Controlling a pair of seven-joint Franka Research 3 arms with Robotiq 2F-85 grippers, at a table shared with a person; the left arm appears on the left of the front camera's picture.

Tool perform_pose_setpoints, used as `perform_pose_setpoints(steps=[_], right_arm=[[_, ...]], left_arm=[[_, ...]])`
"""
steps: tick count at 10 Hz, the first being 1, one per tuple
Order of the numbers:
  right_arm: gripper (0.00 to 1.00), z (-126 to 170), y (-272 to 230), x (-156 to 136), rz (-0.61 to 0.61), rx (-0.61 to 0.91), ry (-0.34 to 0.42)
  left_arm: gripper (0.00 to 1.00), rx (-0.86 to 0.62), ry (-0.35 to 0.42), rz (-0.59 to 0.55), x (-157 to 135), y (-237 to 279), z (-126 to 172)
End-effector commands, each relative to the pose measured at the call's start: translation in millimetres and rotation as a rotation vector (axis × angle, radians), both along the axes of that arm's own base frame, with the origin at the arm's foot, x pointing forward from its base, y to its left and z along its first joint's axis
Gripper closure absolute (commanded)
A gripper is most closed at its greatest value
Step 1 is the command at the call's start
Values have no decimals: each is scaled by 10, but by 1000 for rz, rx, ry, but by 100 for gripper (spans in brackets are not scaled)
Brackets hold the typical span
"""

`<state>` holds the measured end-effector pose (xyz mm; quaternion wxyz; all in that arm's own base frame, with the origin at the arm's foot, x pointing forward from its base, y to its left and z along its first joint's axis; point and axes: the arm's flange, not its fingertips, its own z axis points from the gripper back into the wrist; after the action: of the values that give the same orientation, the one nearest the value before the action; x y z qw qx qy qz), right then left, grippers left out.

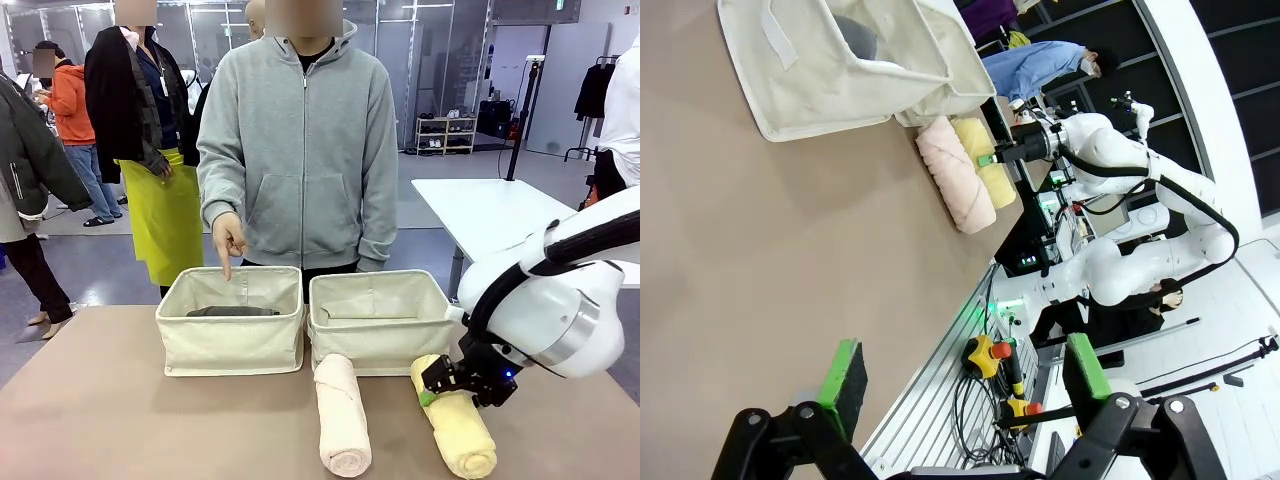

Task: Divide the towels into two baskets.
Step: Pick up one hotel-folded towel from the bottom of the table and place it in the Fabric basket indicated by the person.

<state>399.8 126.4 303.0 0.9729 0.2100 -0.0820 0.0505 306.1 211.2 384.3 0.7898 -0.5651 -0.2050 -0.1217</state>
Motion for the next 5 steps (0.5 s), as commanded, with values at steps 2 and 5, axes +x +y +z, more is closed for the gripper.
perform_pose_setpoints(steps=[2,5], right_arm=[[20,-57,50,-443,9,-34,-28],[25,-53,57,-460,14,-39,-21]], left_arm=[[0,-15,5,5,-33,5,27],[0,-15,5,5,-33,5,27]])
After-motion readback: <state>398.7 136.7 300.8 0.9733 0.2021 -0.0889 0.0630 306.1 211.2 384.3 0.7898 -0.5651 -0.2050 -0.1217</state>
